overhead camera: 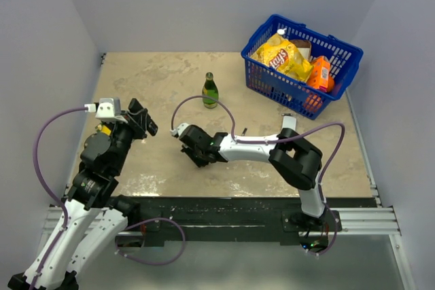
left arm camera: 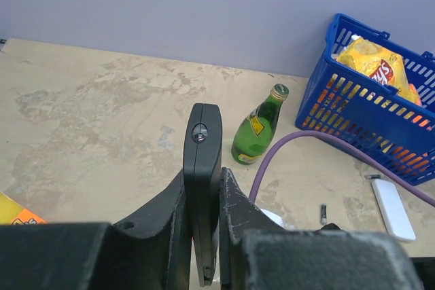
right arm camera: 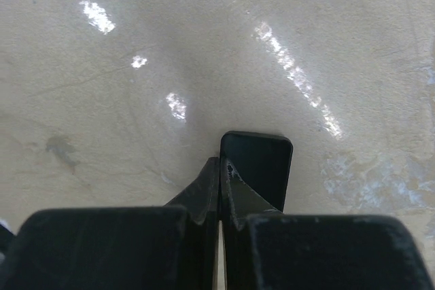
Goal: Load the batteries into the remote control
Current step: Pick up the battery cover at the center of the board.
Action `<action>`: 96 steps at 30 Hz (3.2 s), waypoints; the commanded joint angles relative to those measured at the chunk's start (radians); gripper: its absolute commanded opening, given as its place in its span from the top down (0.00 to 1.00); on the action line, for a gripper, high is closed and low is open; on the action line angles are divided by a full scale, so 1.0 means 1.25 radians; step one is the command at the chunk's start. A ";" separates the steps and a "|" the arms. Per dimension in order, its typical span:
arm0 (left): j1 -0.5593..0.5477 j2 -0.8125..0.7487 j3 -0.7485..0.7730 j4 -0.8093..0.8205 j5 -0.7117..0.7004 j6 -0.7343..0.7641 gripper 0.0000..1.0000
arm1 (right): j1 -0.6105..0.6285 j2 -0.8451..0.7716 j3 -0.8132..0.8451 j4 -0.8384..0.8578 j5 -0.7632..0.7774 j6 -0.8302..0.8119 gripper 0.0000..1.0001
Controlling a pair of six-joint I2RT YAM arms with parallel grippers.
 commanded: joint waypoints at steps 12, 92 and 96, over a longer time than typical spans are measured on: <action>-0.001 -0.011 -0.005 0.024 -0.002 0.012 1.00 | -0.121 -0.206 -0.225 0.435 -0.327 0.290 1.00; -0.033 -0.054 -0.009 0.021 -0.009 0.017 1.00 | 0.032 0.124 0.273 -0.299 0.148 0.336 0.76; -0.034 -0.054 -0.009 0.021 -0.007 0.016 1.00 | 0.032 0.128 0.268 -0.309 0.166 0.339 0.77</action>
